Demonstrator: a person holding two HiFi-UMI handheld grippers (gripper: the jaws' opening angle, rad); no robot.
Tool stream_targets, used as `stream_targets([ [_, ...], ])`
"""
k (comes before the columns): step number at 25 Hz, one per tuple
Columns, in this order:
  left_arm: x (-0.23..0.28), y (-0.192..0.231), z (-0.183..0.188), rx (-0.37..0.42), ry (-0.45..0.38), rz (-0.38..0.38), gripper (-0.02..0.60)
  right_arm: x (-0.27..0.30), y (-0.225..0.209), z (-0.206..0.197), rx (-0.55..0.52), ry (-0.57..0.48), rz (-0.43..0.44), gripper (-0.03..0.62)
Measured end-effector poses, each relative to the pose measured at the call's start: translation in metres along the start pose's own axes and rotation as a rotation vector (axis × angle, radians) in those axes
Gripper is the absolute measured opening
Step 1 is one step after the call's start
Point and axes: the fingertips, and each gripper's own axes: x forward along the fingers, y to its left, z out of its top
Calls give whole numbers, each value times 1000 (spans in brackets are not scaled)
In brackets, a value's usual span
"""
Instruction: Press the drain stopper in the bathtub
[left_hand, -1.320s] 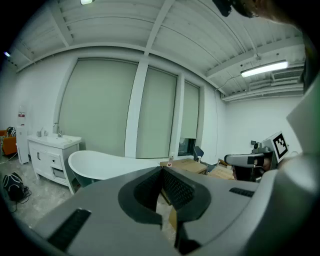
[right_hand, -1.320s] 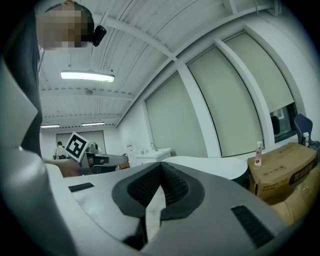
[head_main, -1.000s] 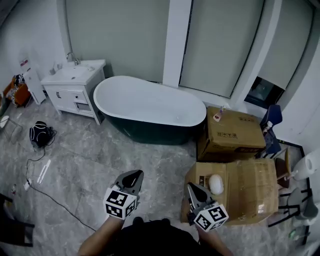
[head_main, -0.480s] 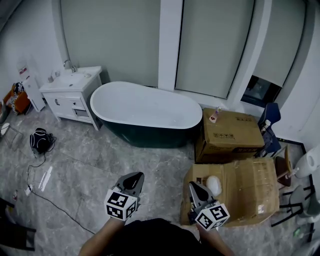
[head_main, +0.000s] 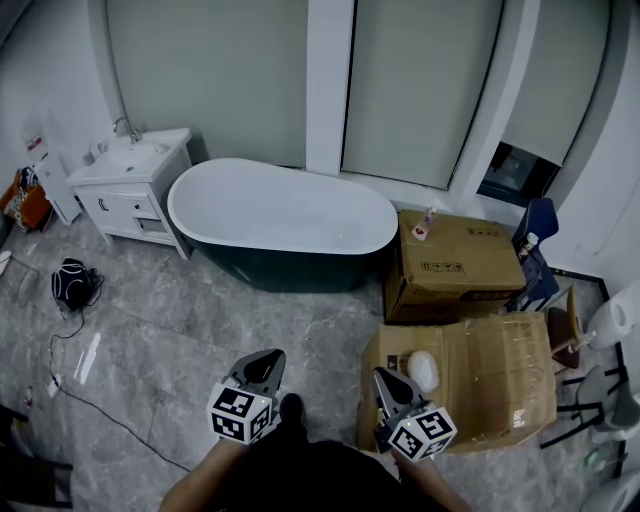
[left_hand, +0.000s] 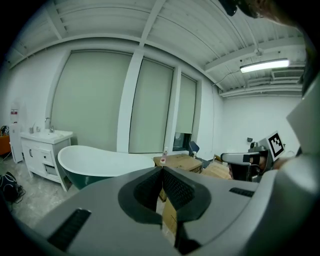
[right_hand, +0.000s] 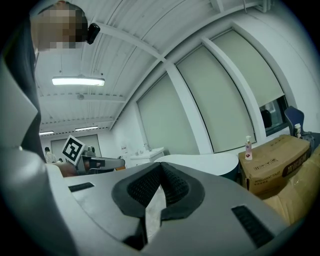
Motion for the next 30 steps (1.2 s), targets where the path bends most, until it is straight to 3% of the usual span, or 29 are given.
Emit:
stream_targets([
  [14,124,133,50,-7,-8,-74,17,171,-53,30,12,52,-36,14],
  [22,167,206,66,-13,-1,-107,17,252,-67,35,54,79,-95,14],
  [30,193,259,67,-59,17,-88,17,314,-75,41,55,104,-63,14],
])
